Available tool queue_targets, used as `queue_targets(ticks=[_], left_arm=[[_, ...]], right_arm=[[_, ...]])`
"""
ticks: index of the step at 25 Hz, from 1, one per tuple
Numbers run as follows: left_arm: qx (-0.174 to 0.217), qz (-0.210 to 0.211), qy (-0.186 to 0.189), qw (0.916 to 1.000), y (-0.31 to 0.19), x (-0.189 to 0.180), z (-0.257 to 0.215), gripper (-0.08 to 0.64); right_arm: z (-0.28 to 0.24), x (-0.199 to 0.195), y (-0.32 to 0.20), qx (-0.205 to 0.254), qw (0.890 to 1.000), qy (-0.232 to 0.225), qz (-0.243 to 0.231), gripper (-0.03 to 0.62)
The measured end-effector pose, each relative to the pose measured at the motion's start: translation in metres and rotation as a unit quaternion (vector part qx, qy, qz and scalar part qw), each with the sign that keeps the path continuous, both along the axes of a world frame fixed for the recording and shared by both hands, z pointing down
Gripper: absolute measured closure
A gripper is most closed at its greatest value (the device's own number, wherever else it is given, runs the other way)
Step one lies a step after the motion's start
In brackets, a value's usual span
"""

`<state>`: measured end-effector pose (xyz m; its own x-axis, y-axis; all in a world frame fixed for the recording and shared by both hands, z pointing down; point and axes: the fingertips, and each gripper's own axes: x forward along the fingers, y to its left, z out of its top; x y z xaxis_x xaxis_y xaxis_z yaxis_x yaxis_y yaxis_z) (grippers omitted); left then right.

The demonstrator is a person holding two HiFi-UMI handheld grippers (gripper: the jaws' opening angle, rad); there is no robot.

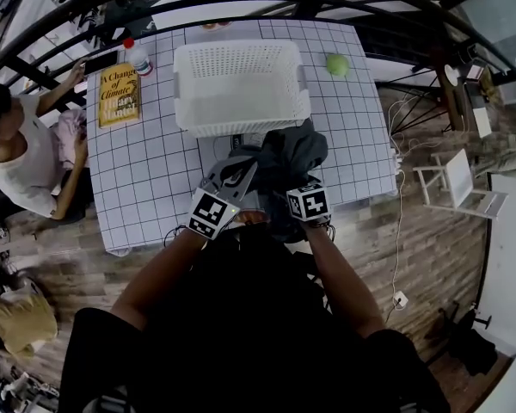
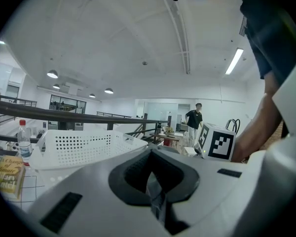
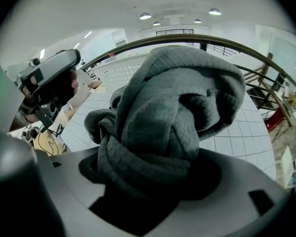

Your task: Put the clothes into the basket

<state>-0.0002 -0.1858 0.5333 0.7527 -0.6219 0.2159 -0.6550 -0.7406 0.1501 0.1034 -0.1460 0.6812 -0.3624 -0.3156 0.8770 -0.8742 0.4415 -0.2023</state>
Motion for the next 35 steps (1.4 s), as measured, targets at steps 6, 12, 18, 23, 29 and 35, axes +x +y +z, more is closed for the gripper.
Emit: queue_targets(ticks=[6,12,18,23,29,35], left_arm=[[0.007,-0.005,0.004,1.0,0.008,-0.012,-0.018,0.557],[0.025,-0.009,0.016,0.9995,0.017,-0.028,-0.046,0.557],[0.041,-0.008,0.015,0.999,0.03,-0.043,-0.068,0.557],[0.046,-0.009,0.016,0.9987,0.04,-0.054,-0.082,0.557],[0.048,-0.014,0.017,0.9986,0.044,-0.062,-0.092,0.557],[0.065,-0.029,0.015,0.9974,0.033,-0.066,-0.11,0.557]], right_arm=[[-0.036,-0.004,0.01,0.03,0.998,0.016,-0.045,0.216],[-0.064,-0.018,0.014,0.055,0.993,0.027,-0.103,0.216],[-0.084,-0.039,0.014,0.074,0.983,0.043,-0.161,0.216],[-0.103,-0.058,0.008,0.087,0.97,0.063,-0.216,0.216],[-0.125,-0.073,-0.005,0.094,0.95,0.095,-0.281,0.216],[-0.151,-0.087,-0.028,0.111,0.926,0.116,-0.341,0.216]])
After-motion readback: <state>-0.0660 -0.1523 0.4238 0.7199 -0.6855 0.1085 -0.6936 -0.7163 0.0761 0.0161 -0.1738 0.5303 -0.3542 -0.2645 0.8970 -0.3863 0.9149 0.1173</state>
